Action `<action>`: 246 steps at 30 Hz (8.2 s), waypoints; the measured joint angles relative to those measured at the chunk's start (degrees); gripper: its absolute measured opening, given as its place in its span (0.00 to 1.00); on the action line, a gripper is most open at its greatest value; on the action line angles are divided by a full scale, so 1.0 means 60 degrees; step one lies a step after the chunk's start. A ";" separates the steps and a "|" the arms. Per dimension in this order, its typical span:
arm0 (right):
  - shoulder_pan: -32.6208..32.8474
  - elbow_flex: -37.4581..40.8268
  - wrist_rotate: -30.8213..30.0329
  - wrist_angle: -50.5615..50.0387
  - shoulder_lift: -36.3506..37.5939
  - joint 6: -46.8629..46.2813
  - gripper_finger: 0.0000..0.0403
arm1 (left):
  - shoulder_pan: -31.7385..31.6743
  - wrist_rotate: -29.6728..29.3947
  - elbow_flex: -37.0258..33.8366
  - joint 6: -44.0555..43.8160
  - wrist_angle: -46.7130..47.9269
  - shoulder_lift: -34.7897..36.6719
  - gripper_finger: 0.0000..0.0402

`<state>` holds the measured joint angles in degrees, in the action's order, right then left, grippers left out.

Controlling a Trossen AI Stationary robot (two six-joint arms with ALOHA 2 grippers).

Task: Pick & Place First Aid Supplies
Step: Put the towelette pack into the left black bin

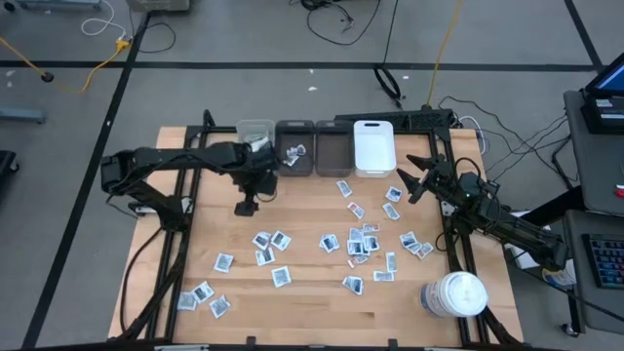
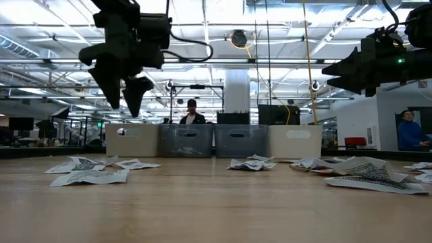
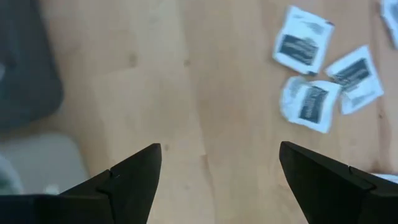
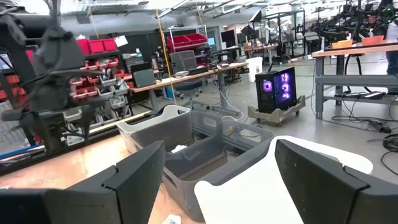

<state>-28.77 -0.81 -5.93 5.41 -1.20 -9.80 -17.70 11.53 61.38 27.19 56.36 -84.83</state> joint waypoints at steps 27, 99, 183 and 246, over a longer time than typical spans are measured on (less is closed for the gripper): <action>-0.0003 -0.0001 0.0000 -0.0007 0.0001 0.0000 0.74 | 0.3610 -0.0612 0.3395 -0.0930 0.1308 -0.3009 0.82; 0.0000 0.0002 0.0002 -0.0007 -0.0001 0.0000 0.74 | 0.3752 -0.1599 0.2288 -0.0847 0.0058 -0.2543 0.04; 0.0000 -0.0001 0.0002 -0.0007 0.0001 0.0000 0.74 | -0.2687 -0.1752 0.8690 -0.1408 0.2012 -0.7746 0.45; 0.0000 -0.0001 0.0001 -0.0007 -0.0001 0.0000 0.74 | 0.3480 -0.2425 0.8693 -0.2510 0.4028 -0.6172 0.66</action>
<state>-28.77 -0.82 -5.92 5.37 -1.20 -9.80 3.18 -3.02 113.54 12.13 80.53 -121.86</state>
